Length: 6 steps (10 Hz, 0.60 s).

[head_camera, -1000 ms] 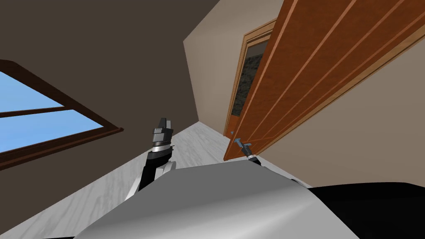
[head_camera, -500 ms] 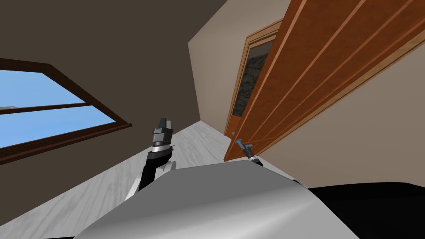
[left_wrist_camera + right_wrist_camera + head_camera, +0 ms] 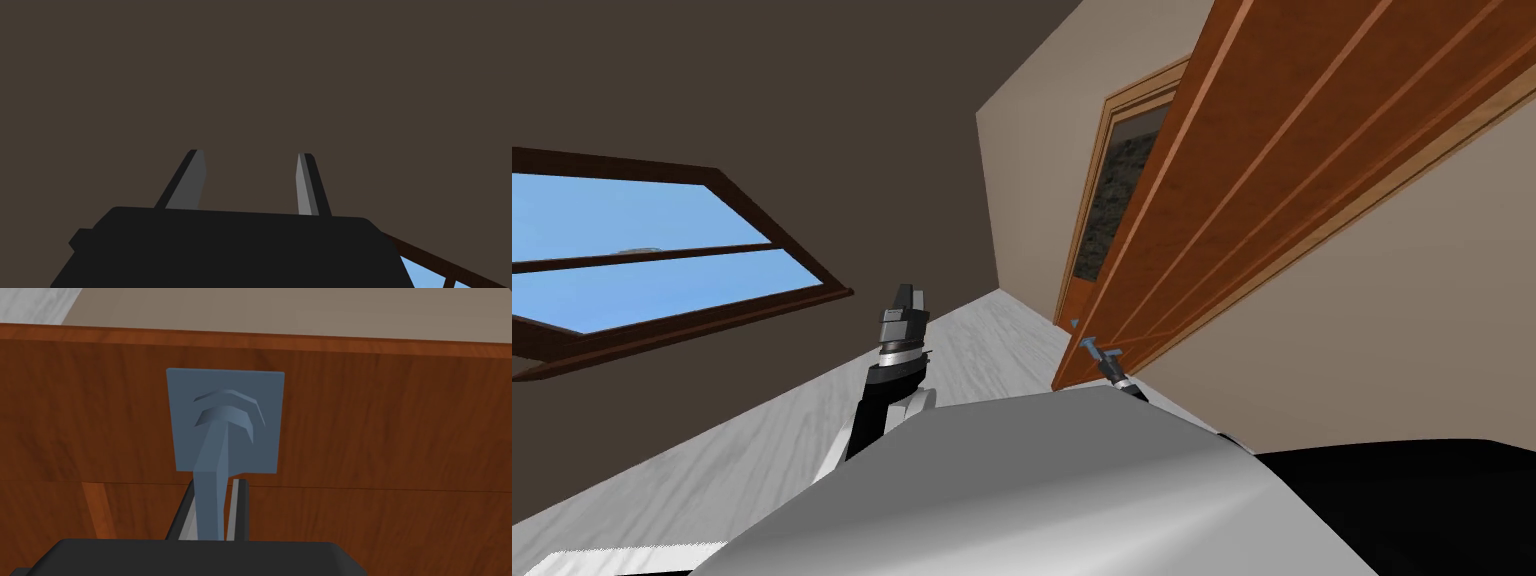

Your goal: Pull the door open

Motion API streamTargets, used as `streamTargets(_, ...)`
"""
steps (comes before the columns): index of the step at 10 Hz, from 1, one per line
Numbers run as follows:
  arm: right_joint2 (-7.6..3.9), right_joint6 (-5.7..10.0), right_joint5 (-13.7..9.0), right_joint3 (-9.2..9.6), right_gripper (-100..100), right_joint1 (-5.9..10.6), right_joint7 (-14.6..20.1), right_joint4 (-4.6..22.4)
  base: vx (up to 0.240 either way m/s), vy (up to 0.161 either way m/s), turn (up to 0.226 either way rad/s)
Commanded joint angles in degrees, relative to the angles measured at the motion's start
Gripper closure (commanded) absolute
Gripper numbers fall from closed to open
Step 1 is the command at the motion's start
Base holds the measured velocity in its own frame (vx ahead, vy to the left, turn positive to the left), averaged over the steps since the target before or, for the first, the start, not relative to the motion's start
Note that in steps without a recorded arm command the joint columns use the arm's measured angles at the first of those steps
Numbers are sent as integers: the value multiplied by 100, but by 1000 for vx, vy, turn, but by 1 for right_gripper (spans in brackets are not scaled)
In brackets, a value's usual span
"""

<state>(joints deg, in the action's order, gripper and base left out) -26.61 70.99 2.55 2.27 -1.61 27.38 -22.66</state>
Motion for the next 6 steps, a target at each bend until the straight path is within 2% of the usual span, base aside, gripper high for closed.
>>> streamTargets(1, -10, 86, 12, 14, 100, -30, 17, 10, -194, -78, 177)
streamTargets(6, -62, 291, 36, 37, 100, -92, 62, 110, -182, -94, 158)
